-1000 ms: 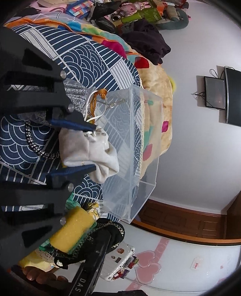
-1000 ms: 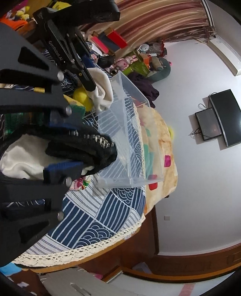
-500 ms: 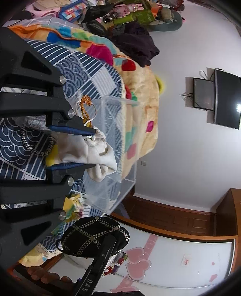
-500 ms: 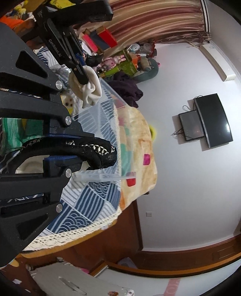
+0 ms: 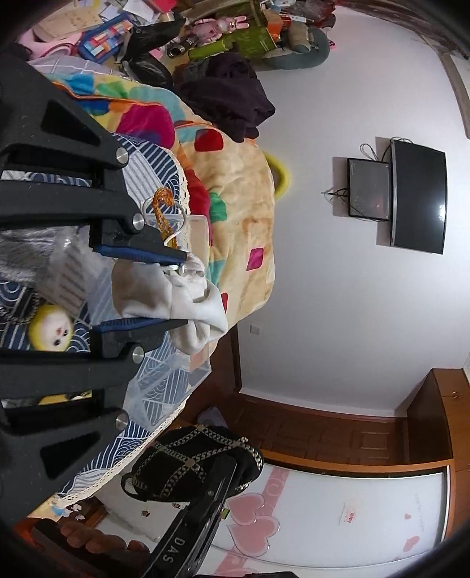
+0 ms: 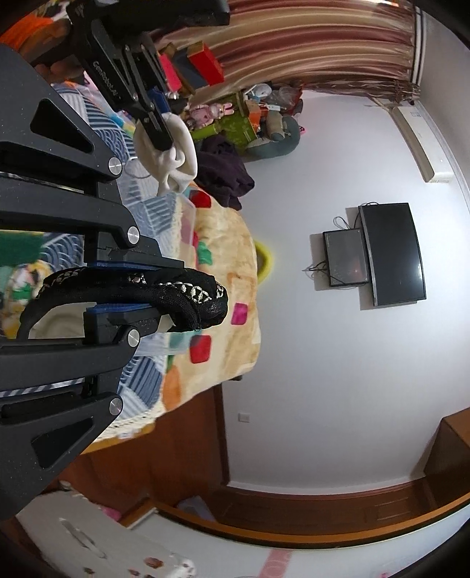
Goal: Organize soft objects
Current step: 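Drop the white cloth in the box with the left while the right drops the black bag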
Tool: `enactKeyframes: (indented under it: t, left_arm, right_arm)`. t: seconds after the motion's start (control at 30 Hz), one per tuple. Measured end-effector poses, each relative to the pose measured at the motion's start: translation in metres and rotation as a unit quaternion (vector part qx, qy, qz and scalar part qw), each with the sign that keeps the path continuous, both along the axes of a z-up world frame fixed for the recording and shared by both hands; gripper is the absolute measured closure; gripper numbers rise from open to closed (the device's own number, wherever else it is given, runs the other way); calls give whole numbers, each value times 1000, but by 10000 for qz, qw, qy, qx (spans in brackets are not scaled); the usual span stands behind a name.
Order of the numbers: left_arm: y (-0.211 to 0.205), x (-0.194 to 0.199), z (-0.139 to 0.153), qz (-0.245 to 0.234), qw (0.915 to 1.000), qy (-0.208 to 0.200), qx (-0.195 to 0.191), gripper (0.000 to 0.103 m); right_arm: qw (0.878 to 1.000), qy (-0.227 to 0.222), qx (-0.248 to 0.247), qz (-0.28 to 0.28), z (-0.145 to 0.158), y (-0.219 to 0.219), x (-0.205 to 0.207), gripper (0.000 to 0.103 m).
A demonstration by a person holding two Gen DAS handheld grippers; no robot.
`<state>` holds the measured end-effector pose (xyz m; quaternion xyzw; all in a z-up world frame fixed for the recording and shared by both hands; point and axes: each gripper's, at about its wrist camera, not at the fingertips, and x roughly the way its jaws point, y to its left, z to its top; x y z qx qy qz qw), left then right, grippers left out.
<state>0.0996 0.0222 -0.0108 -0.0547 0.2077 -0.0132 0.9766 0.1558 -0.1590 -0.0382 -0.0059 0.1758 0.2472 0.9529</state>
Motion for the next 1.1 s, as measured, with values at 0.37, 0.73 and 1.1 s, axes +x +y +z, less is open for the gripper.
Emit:
enactKeyframes:
  t: [0.37,0.73,1.1]
  left_arm:
    - [7,60,-25,41,9975,706,30,76]
    - [5,101,-58,-89,9882,1528,70,76]
    - [8,102,-63,-173,9837,1788,-33,68]
  right_arm:
    - [9986,286,-427,129,-15,29,44,90]
    - [9853,1113,-1223,424,-46,58,82,90]
    - [9679,1777,-1594,782,-67,67,94,83]
